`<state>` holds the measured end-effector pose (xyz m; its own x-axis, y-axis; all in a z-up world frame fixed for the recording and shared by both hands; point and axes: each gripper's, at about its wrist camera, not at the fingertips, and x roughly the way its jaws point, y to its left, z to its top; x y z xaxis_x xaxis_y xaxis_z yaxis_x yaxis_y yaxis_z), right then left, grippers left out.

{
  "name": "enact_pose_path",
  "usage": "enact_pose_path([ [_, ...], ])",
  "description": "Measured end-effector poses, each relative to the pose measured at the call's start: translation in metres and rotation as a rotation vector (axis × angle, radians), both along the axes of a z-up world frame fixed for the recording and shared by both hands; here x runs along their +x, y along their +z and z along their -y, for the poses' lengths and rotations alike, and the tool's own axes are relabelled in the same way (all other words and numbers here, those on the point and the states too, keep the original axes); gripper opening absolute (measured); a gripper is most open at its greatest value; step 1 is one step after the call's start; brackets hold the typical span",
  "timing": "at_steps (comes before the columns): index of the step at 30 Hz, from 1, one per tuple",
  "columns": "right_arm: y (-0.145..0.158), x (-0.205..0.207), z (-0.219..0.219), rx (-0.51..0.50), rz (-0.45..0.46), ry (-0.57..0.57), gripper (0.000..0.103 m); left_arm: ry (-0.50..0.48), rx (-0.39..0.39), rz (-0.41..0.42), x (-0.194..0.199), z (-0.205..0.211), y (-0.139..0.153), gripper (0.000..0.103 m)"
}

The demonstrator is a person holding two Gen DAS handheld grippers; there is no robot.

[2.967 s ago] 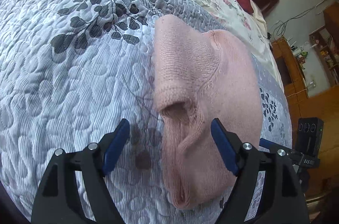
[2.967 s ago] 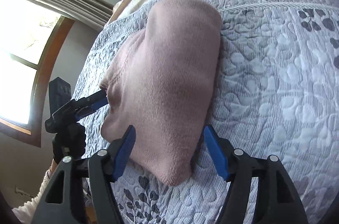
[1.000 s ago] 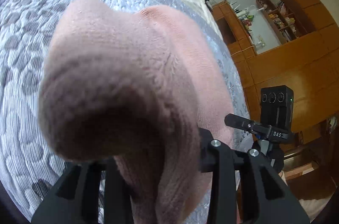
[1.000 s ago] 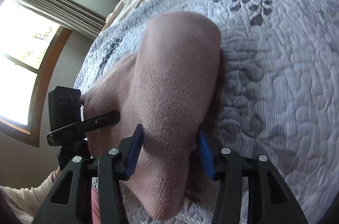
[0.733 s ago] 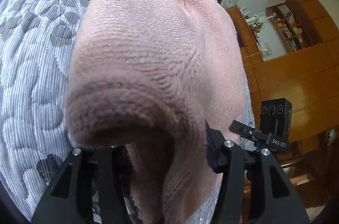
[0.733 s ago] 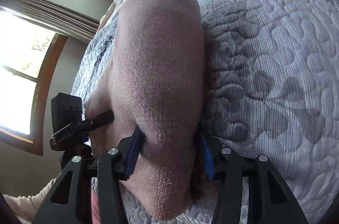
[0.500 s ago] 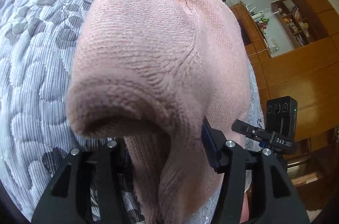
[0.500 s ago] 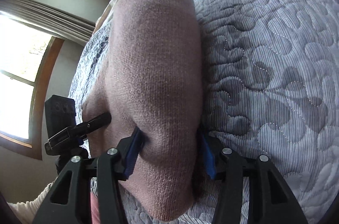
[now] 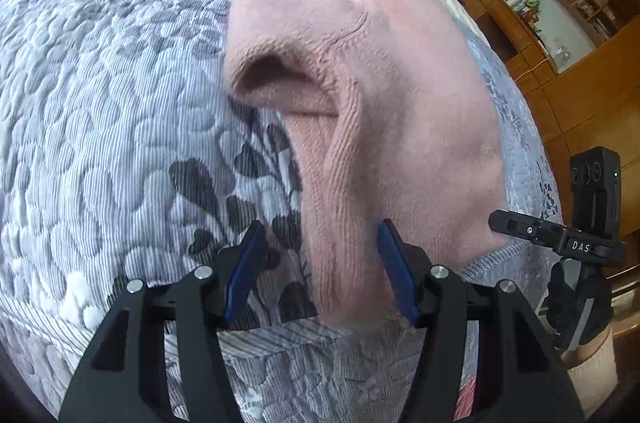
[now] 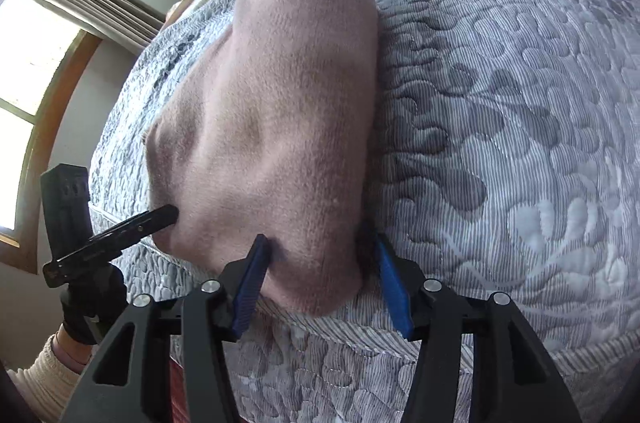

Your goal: Fold small clothes

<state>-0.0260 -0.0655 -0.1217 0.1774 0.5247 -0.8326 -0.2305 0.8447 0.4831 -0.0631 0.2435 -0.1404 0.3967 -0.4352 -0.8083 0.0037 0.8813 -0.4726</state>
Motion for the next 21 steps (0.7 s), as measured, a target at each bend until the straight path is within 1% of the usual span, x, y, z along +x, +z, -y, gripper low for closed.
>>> enact_pose_path([
  [2,-0.006,-0.002,0.000,-0.014,-0.004,-0.006,0.054,0.020,-0.025,-0.001,-0.004,-0.004,-0.006,0.061],
  [5,-0.010,-0.002,-0.001,-0.021,-0.008,-0.022,0.054,0.021,-0.018,0.008,-0.007,-0.007,-0.008,0.061],
  [7,-0.008,-0.003,-0.001,-0.023,-0.007,-0.030,0.054,0.022,0.005,0.007,-0.011,-0.006,-0.005,0.062],
  [10,0.005,-0.006,-0.008,-0.053,0.019,-0.041,0.057,0.021,0.072,0.018,-0.020,0.000,0.009,0.061],
  [11,0.009,-0.012,-0.010,-0.077,0.033,-0.042,0.059,0.020,0.097,0.025,-0.024,0.001,0.015,0.061],
  [12,0.014,-0.016,-0.011,-0.101,0.045,-0.041,0.065,0.022,0.118,0.033,-0.028,0.002,0.021,0.063],
  [13,0.019,-0.019,-0.011,-0.121,0.056,-0.042,0.073,0.028,0.133,0.040,-0.033,0.003,0.027,0.067],
  [14,0.024,-0.023,-0.011,-0.138,0.069,-0.045,0.076,0.036,0.144,0.043,-0.034,0.003,0.033,0.070],
  [17,0.034,-0.035,-0.014,-0.168,0.097,-0.037,0.081,0.060,0.184,0.036,-0.045,0.006,0.046,0.074],
  [18,0.037,-0.038,-0.015,-0.182,0.098,-0.036,0.084,0.064,0.201,0.032,-0.048,0.009,0.049,0.074],
  [21,0.042,-0.049,-0.021,-0.235,0.115,-0.031,0.086,0.069,0.242,0.020,-0.058,0.015,0.055,0.075],
])
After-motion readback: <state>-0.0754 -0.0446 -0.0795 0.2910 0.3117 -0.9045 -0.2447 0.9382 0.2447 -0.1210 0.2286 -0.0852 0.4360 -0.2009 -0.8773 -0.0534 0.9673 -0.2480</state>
